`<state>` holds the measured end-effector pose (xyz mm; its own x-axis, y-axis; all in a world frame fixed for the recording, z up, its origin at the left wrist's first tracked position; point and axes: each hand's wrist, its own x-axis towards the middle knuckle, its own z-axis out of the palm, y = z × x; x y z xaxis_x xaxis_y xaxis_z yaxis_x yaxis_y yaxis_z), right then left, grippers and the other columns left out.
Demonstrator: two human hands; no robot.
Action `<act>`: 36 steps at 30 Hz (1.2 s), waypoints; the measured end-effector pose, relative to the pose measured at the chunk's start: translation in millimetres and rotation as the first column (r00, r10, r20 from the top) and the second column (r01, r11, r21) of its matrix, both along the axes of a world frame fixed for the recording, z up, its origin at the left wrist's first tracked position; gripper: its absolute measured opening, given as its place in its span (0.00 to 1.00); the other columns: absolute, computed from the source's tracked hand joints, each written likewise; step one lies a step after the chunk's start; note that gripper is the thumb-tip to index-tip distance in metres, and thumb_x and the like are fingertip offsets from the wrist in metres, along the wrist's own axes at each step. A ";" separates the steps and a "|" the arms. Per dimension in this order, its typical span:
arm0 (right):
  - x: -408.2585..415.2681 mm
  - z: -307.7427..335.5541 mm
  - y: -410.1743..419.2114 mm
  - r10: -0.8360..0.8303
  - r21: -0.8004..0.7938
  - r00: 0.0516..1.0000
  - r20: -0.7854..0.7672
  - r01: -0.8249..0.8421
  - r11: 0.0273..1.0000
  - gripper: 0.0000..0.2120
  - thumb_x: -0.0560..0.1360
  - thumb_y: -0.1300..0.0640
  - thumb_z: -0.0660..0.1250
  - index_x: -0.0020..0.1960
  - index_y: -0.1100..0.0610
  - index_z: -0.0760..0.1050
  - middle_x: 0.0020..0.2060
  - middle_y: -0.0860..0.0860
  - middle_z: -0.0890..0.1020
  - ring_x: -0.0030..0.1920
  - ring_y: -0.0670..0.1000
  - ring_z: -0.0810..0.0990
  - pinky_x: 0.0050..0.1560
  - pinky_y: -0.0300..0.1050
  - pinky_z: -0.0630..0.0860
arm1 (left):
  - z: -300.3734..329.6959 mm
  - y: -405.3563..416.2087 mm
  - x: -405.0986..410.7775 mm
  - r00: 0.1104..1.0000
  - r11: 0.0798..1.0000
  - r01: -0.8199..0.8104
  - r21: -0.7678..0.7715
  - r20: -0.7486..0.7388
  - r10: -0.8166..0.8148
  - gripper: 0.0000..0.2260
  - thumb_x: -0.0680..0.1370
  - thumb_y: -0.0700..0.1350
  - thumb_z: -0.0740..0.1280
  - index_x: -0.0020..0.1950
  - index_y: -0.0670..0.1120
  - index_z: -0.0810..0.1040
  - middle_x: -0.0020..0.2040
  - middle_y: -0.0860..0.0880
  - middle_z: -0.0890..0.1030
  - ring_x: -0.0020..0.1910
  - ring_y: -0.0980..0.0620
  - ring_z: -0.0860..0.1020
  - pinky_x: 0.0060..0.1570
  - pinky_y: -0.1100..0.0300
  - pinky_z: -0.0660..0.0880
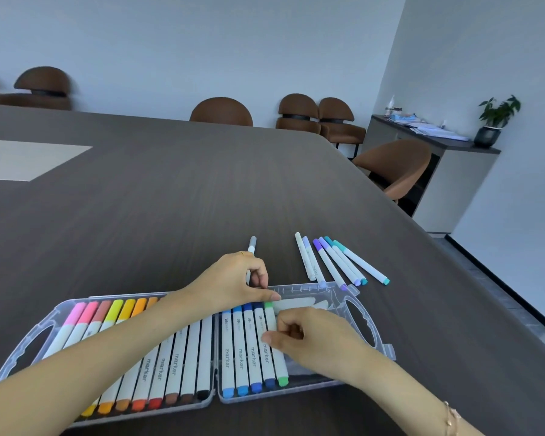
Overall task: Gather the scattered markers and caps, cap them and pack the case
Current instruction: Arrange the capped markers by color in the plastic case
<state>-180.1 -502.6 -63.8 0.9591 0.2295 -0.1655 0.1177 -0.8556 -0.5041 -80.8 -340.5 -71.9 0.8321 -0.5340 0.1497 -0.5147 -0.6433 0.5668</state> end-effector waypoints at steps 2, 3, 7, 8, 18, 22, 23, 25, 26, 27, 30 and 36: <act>-1.3 -0.5 -1.3 0.029 -0.006 0.999 0.022 -0.029 1.000 0.17 0.76 0.38 0.60 0.37 0.50 0.70 0.36 0.43 0.80 0.36 0.43 0.77 0.42 0.40 0.75 | 0.2 -0.1 -0.4 1.000 1.000 0.014 0.016 0.011 -0.014 0.12 0.68 0.58 0.74 0.38 0.52 0.77 0.38 0.56 0.76 0.39 0.59 0.72 0.41 0.64 0.73; -2.2 -0.5 -1.1 0.042 -0.017 0.998 0.040 -0.041 0.999 0.17 0.76 0.38 0.60 0.37 0.50 0.70 0.38 0.44 0.81 0.38 0.44 0.79 0.44 0.41 0.77 | 0.7 0.1 -0.8 1.000 1.000 0.018 0.025 0.018 -0.019 0.12 0.68 0.58 0.74 0.38 0.52 0.77 0.38 0.56 0.75 0.39 0.58 0.72 0.41 0.62 0.73; -3.8 4.4 -10.2 0.022 -0.074 0.987 0.157 -0.011 0.997 0.17 0.73 0.37 0.63 0.34 0.48 0.70 0.31 0.44 0.75 0.32 0.44 0.73 0.35 0.34 0.68 | 5.6 -1.6 2.5 0.997 0.997 0.028 0.073 0.068 -0.033 0.11 0.69 0.58 0.73 0.37 0.54 0.77 0.38 0.57 0.75 0.41 0.59 0.73 0.40 0.64 0.72; 0.9 7.7 -21.4 -0.038 -0.046 0.980 0.195 0.048 0.998 0.16 0.73 0.38 0.63 0.35 0.48 0.71 0.29 0.46 0.73 0.31 0.44 0.71 0.34 0.34 0.67 | 7.9 -4.9 6.4 0.997 0.998 0.019 0.053 0.075 -0.023 0.10 0.70 0.58 0.72 0.38 0.54 0.77 0.38 0.57 0.75 0.41 0.59 0.73 0.39 0.65 0.71; 73.8 -1.1 -154.6 -0.447 -0.193 0.833 0.326 0.521 0.831 0.14 0.76 0.43 0.64 0.57 0.49 0.76 0.49 0.46 0.74 0.46 0.47 0.78 0.42 0.40 0.71 | 11.3 -124.0 88.5 0.996 0.999 -0.011 0.035 0.085 0.008 0.11 0.80 0.45 0.62 0.60 0.48 0.80 0.56 0.51 0.77 0.51 0.55 0.76 0.51 0.65 0.70; 83.6 -11.5 -156.4 -0.441 -0.183 0.833 0.335 0.517 0.837 0.11 0.76 0.42 0.64 0.49 0.49 0.77 0.46 0.45 0.74 0.44 0.46 0.76 0.41 0.41 0.73 | -1.5 -157.6 99.3 0.998 0.997 -0.026 0.079 0.054 0.022 0.12 0.80 0.47 0.62 0.58 0.48 0.82 0.56 0.51 0.78 0.53 0.52 0.77 0.54 0.57 0.75; 84.4 -11.5 -156.2 -0.438 -0.183 0.829 0.348 0.518 0.835 0.10 0.76 0.44 0.63 0.48 0.49 0.77 0.45 0.45 0.74 0.44 0.46 0.76 0.41 0.41 0.72 | -4.0 -161.1 99.9 0.998 0.996 -0.043 0.079 0.048 0.039 0.11 0.79 0.48 0.63 0.57 0.48 0.82 0.54 0.51 0.79 0.51 0.52 0.78 0.52 0.55 0.77; 84.0 -10.7 -155.3 -0.426 -0.189 0.829 0.361 0.513 0.837 0.09 0.77 0.45 0.62 0.46 0.50 0.76 0.45 0.45 0.74 0.44 0.47 0.77 0.40 0.40 0.70 | -6.7 -163.7 100.8 0.995 0.994 -0.092 0.065 0.048 0.089 0.11 0.78 0.51 0.65 0.54 0.49 0.84 0.50 0.52 0.83 0.46 0.54 0.79 0.48 0.55 0.79; 82.5 -9.5 -154.2 -0.422 -0.187 0.829 0.367 0.510 0.840 0.09 0.78 0.46 0.62 0.46 0.50 0.76 0.45 0.45 0.74 0.44 0.47 0.77 0.40 0.40 0.70 | -7.0 -163.7 100.9 0.994 0.993 -0.102 0.054 0.035 0.100 0.11 0.78 0.51 0.66 0.53 0.49 0.84 0.49 0.53 0.83 0.45 0.55 0.80 0.48 0.55 0.79; 80.7 -7.9 -153.0 -0.423 -0.177 0.825 0.375 0.511 0.841 0.09 0.78 0.47 0.61 0.46 0.50 0.76 0.45 0.45 0.74 0.44 0.47 0.77 0.40 0.40 0.70 | -5.9 -163.1 99.6 0.995 0.995 -0.097 0.039 0.011 0.096 0.11 0.77 0.52 0.66 0.53 0.49 0.84 0.49 0.53 0.84 0.46 0.55 0.80 0.49 0.56 0.79; 72.5 -0.8 -144.3 -0.438 -0.129 0.803 0.406 0.524 0.842 0.09 0.78 0.47 0.61 0.44 0.50 0.75 0.44 0.45 0.74 0.41 0.46 0.76 0.38 0.40 0.71 | 4.1 -155.6 92.3 0.997 0.996 -0.074 -0.039 -0.028 0.073 0.12 0.77 0.51 0.67 0.57 0.49 0.82 0.55 0.53 0.82 0.52 0.57 0.78 0.50 0.65 0.72; 49.4 22.9 -104.9 -0.462 0.012 0.816 0.347 0.489 0.872 0.11 0.75 0.50 0.64 0.42 0.58 0.77 0.38 0.50 0.80 0.36 0.50 0.77 0.37 0.43 0.74 | 35.3 -118.2 66.0 0.993 0.976 -0.100 -0.194 -0.085 0.085 0.14 0.74 0.54 0.70 0.54 0.47 0.83 0.47 0.53 0.82 0.44 0.60 0.77 0.37 0.73 0.67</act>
<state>-130.8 -607.5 -40.9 0.9458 -0.2698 0.1807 -0.1668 -0.8811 -0.4425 -14.8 -458.7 -36.6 0.8894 -0.4205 0.1791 -0.4092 -0.5577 0.7222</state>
